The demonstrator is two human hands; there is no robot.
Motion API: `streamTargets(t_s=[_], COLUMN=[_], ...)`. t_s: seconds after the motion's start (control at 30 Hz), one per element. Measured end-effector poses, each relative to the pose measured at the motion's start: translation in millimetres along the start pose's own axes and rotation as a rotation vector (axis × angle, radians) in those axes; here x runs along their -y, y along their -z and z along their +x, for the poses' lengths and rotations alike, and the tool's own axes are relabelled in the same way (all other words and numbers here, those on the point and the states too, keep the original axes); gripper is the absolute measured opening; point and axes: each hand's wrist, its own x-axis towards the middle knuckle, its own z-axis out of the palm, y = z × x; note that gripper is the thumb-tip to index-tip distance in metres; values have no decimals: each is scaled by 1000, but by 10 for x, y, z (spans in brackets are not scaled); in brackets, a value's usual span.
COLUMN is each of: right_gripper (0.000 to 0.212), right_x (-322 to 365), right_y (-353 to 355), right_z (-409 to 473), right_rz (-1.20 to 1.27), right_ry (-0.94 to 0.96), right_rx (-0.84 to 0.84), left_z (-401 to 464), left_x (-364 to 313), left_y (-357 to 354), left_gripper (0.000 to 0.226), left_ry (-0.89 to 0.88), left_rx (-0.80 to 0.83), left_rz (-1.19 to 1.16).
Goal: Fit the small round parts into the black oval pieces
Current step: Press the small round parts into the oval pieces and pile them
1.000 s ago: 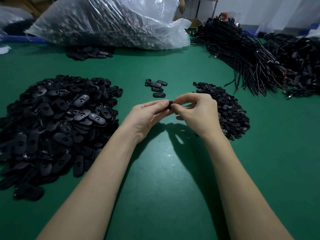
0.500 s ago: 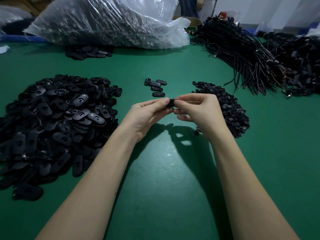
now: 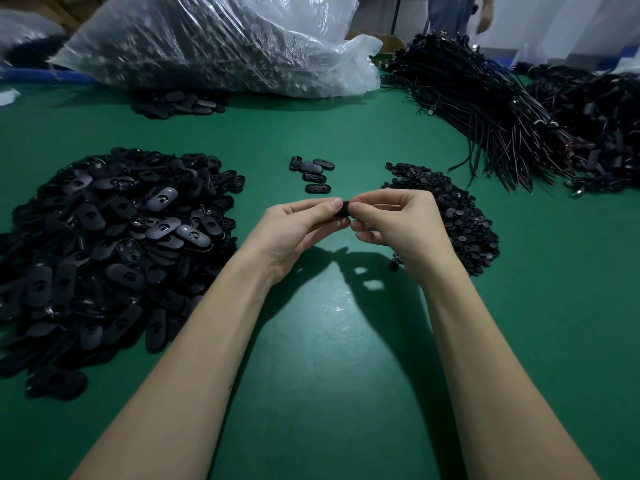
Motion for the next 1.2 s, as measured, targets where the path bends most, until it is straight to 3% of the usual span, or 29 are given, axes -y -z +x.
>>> streamTargets(t_s=[0.27,0.4,0.53,0.73,0.97,1.2], right_gripper=[5,22,14,13,6,4], right_x=[-1,-7,-32,-17,53,71], right_y=[1,70,90,92,72,44], right_z=[14,28,21,16,-20,-26], right_rz=[-69,-11,130,122,-82,-135], right_ry=[-30,-87,-156,-113,0,20], right_rx=[-20,19,123,186,134,91], left_z=[-6,-11,-20,-12,-15,-13], left_x=[-16,-45,-70,-77,-81,-77], left_y=[34,53,63,49,57,68], left_gripper=[14,15,15,12,13,11], left_ry=[13,38,54,43,-22,-80], left_rx=[32,76,120,81,76,84], left_rz=[32,14,43,50,151,242])
